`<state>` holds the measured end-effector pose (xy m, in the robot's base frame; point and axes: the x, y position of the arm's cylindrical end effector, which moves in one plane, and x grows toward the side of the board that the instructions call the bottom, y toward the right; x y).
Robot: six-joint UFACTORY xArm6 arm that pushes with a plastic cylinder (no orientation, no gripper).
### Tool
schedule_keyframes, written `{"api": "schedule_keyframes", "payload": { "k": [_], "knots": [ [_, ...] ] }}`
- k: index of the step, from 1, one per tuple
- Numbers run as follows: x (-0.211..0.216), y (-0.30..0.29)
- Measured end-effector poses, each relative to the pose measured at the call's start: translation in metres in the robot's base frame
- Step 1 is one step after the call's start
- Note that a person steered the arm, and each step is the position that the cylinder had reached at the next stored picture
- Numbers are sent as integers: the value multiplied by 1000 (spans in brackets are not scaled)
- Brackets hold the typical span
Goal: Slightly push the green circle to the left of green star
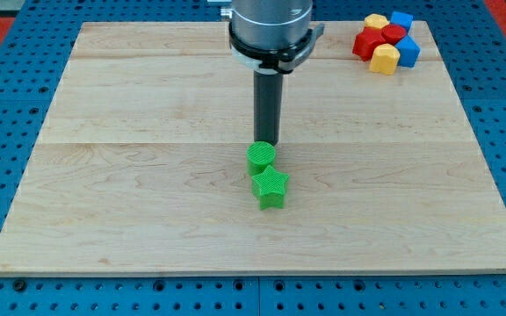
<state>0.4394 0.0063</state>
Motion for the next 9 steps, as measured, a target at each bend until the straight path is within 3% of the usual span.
{"api": "schedule_keyframes", "payload": {
  "k": [2, 4, 7, 9],
  "knots": [
    [1, -39],
    [20, 10],
    [63, 18],
    [62, -15]
  ]
}}
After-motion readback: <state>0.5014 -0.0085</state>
